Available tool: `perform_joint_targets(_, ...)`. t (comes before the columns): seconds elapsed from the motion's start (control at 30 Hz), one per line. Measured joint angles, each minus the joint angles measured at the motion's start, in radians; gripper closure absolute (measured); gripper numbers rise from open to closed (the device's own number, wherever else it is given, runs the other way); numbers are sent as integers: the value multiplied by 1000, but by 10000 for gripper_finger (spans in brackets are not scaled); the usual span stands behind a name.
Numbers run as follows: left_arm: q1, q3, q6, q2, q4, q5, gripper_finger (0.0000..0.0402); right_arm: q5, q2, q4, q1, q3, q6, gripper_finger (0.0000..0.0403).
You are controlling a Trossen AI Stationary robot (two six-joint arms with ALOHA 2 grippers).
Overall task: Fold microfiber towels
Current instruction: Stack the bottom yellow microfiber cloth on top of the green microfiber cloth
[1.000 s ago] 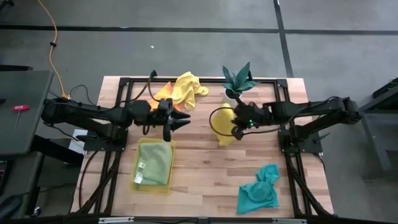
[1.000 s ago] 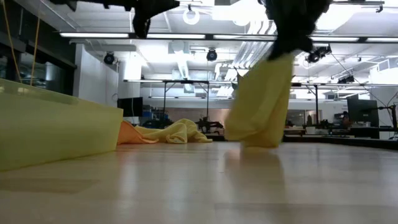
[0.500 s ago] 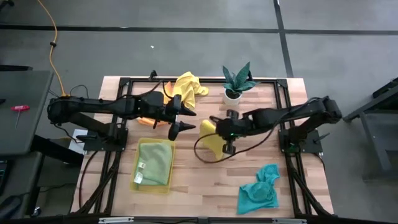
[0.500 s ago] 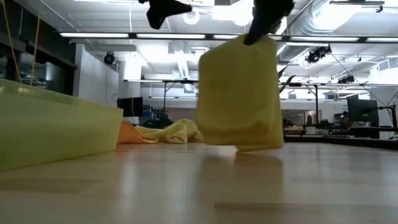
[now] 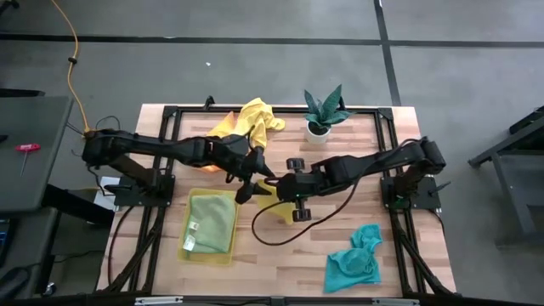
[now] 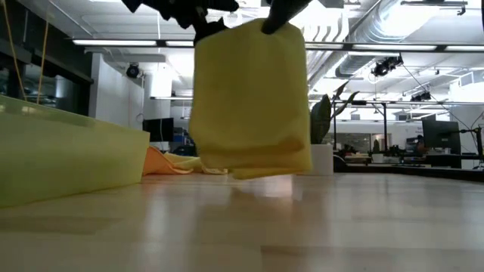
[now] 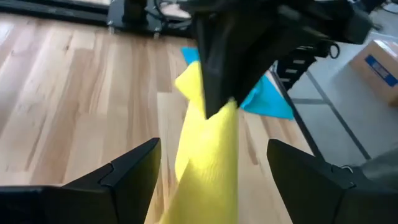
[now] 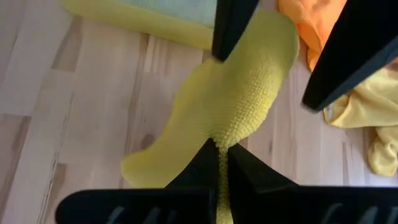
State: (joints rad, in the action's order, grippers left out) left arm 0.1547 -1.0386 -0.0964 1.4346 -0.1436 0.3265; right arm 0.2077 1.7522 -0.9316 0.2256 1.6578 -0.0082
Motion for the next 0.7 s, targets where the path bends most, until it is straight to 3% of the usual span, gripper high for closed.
perform_joint_targets(0.7, -25, 0, 48, 58, -4, 56, 117, 1, 1, 53, -1, 12, -23, 403)
